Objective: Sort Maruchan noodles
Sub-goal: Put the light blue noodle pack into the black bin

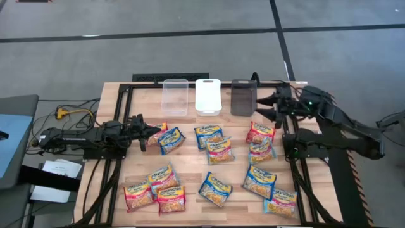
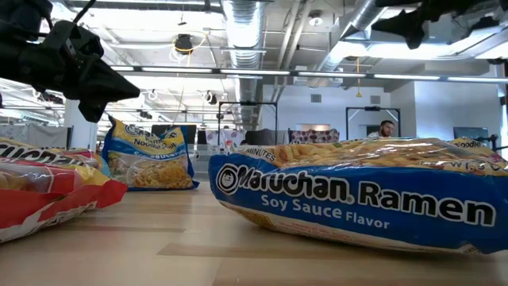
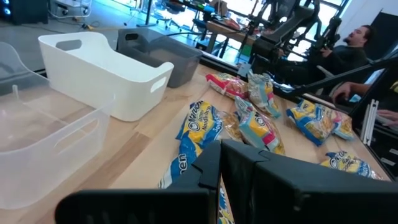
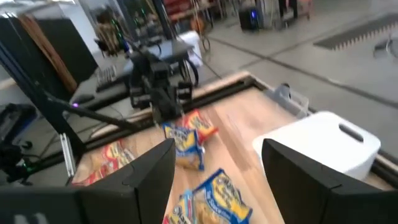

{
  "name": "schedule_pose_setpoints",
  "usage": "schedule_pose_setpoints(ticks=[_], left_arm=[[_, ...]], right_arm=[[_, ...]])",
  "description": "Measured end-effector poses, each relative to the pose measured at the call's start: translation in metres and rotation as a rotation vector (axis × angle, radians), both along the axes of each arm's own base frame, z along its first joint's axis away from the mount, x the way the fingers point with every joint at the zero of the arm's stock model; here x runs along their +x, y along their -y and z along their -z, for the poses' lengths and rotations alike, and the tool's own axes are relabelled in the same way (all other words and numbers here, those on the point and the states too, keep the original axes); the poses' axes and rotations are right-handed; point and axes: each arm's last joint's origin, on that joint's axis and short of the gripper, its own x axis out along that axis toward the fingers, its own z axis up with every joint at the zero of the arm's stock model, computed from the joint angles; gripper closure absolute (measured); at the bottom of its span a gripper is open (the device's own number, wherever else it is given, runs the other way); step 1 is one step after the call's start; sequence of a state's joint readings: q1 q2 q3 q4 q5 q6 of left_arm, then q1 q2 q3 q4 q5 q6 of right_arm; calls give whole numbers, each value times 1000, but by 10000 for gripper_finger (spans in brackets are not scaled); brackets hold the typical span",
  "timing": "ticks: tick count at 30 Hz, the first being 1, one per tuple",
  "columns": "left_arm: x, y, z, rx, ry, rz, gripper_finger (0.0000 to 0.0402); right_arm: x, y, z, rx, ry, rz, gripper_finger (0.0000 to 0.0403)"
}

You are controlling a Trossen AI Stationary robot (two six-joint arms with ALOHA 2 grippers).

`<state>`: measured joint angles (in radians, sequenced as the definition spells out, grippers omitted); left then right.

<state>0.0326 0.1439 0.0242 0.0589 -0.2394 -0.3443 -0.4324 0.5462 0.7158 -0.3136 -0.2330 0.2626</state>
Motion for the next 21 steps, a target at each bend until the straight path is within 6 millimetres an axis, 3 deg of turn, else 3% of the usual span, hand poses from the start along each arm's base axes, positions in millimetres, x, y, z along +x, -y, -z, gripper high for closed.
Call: schedule_pose_setpoints(ticks=[12,21], left_arm=[[0,0,0,-8,2,0,401],[0,0,0,-17,4,1,401]], right_arm=[[21,2,-27,-9,-21,-73,137],[60,-4,-45,-180,-51,-214,137]])
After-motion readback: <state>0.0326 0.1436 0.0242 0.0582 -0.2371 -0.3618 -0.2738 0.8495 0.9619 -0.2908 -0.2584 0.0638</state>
